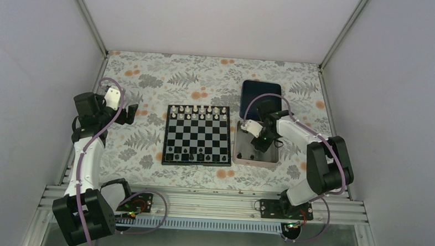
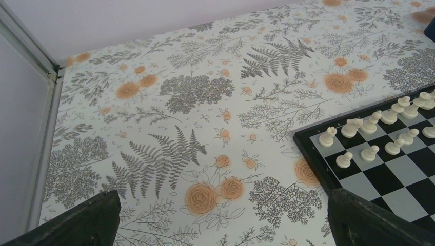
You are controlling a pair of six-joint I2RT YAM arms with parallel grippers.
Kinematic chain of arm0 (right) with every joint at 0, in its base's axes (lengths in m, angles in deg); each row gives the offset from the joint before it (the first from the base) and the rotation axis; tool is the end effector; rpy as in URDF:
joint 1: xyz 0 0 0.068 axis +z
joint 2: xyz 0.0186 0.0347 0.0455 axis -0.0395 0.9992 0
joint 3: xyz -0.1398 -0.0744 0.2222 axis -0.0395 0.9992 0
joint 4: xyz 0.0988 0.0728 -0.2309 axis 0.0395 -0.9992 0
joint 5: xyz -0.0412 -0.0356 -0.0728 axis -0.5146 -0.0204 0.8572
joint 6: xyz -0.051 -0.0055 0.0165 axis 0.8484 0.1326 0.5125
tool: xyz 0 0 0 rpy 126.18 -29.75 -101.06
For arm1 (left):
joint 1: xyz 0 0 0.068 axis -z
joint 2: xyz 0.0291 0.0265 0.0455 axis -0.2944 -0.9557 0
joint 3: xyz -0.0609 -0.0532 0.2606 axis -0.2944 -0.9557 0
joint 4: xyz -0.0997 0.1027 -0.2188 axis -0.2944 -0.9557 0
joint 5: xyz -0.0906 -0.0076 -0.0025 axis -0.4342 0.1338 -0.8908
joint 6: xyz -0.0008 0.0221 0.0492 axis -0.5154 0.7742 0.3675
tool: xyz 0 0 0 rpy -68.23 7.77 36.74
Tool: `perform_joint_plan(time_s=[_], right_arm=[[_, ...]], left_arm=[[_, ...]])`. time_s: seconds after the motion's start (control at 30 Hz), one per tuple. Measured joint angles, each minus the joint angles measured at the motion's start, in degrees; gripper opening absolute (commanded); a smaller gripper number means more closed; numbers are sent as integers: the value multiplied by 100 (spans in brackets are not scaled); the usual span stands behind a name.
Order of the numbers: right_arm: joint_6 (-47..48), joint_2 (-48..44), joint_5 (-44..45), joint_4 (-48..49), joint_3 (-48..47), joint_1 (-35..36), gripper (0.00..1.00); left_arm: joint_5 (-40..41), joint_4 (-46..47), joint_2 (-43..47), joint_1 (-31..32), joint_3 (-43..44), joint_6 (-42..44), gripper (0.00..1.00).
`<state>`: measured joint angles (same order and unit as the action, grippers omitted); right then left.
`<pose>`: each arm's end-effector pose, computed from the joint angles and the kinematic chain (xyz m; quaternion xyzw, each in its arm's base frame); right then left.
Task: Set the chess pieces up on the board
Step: Pick up the chess piece from the storage box.
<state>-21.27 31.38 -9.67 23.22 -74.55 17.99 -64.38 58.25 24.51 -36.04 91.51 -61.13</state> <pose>0.2431 0.0924 0.1700 -0.4785 0.8750 0.0251 0.0687 0.2074 0.0531 0.2592 0.1293 0.8493 -0.0456 0.5098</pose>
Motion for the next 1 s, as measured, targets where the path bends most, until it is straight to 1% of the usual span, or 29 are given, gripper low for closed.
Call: perform_joint_plan(time_s=[0.23, 0.33, 0.47, 0.57, 0.73, 0.83, 1.0], right_arm=[[22, 0, 15, -4, 4, -155, 35], [35, 2, 13, -4, 4, -164, 31], [44, 59, -7, -2, 4, -164, 30], [46, 131, -31, 0, 4, -164, 25], [55, 188, -61, -2, 11, -164, 13], [76, 188, -79, -9, 9, -164, 7], [83, 160, -96, -160, -94, -164, 6]], left_arm=[[-28, 0, 0, -11, 0, 0, 100], [-42, 0, 0, -11, 0, 0, 100], [-46, 0, 0, -11, 0, 2, 100], [-63, -2, 0, -11, 0, 2, 100], [-70, -4, 0, -11, 0, 2, 100], [-72, -4, 0, -11, 0, 2, 100], [-76, -4, 0, -11, 0, 2, 100]])
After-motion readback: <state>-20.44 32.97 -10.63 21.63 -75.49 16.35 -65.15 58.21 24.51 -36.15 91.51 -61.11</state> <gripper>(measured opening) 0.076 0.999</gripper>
